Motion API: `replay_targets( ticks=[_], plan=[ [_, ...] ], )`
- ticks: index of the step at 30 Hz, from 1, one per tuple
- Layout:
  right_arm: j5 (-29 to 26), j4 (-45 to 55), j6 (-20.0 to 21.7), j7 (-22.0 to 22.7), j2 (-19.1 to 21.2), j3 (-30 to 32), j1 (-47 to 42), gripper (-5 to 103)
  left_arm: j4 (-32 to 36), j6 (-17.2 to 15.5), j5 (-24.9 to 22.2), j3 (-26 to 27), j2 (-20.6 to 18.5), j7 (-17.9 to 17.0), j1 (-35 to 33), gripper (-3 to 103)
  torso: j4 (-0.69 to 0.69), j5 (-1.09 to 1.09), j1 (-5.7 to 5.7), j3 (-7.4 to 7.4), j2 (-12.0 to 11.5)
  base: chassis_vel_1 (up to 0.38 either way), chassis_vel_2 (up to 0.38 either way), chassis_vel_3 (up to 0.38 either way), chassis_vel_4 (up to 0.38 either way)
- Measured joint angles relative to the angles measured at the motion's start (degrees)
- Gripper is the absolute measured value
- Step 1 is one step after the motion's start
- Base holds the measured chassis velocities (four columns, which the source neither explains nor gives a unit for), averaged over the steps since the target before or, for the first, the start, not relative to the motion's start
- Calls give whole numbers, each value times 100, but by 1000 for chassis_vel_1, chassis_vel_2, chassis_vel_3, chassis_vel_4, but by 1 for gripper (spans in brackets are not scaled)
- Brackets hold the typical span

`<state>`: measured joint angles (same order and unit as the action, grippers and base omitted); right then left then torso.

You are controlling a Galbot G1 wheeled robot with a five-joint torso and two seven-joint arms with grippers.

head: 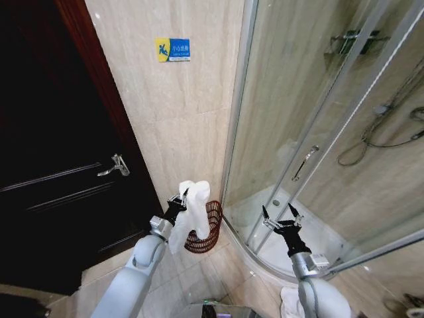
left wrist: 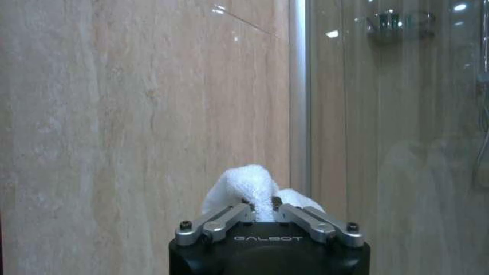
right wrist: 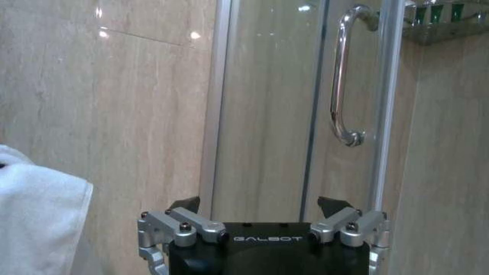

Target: Discard the used towel into the hamper.

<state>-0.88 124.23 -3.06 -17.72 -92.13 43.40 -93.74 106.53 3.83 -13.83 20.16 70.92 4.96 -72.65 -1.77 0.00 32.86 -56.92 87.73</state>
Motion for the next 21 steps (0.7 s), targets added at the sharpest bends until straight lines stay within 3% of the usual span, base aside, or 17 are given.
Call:
replay_targets(
  ticks=[10, 21],
  plan=[
    [-182, -91, 8, 54, 86, 56, 51, 100, 41, -296, 48, -99, 41, 11, 13, 2, 0, 0, -45, 50, -95, 0, 0, 0, 0],
    [-247, -179, 3, 69, 146, 63, 85, 100, -80, -304, 129, -201, 113, 3, 98, 2, 0, 0, -178, 198, -378, 0, 0, 0, 0]
  ],
)
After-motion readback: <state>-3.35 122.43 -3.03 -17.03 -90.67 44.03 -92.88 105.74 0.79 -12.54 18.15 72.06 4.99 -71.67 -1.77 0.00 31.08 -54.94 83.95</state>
